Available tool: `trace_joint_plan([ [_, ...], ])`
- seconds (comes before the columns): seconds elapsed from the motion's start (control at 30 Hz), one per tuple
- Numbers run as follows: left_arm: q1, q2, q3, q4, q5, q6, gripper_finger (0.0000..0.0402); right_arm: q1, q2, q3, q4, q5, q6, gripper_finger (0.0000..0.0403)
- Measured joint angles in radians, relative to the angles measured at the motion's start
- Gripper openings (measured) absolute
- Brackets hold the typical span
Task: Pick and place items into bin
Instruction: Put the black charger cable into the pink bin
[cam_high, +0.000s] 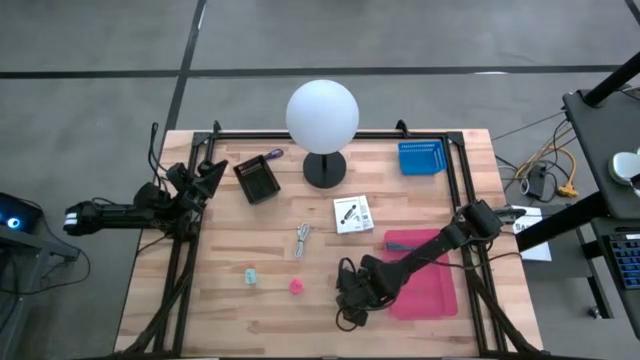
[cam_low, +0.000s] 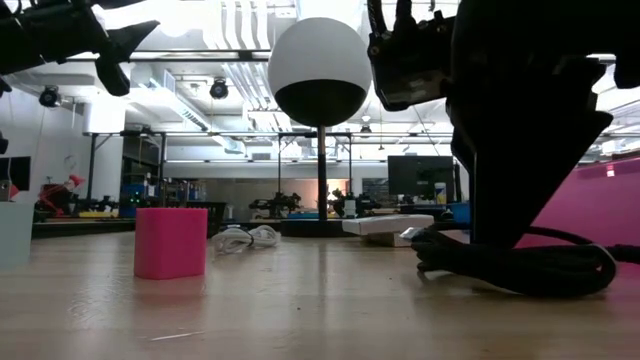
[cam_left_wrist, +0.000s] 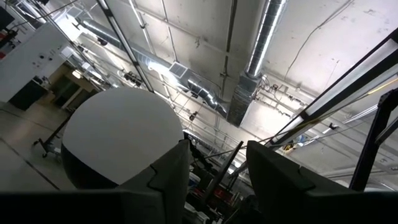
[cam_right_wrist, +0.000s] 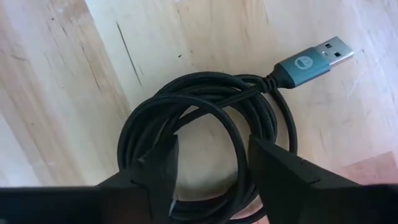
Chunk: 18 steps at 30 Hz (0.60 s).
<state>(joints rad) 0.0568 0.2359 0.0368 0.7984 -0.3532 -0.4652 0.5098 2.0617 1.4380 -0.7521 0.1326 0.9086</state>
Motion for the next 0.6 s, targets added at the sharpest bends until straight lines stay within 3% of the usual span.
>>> trace_joint_plan([
  [0.4, 0.000, 0.000, -0.001, 0.000, 0.000, 0.000, 0.0144, 0.000, 0.000, -0.003, -0.003, -0.012, 0.031, 0.0023],
  [0.6, 0.000, 0.000, -0.001, 0.000, 0.000, 0.000, 0.0144, 0.000, 0.000, -0.003, -0.002, -0.069, 0.035, 0.0010],
])
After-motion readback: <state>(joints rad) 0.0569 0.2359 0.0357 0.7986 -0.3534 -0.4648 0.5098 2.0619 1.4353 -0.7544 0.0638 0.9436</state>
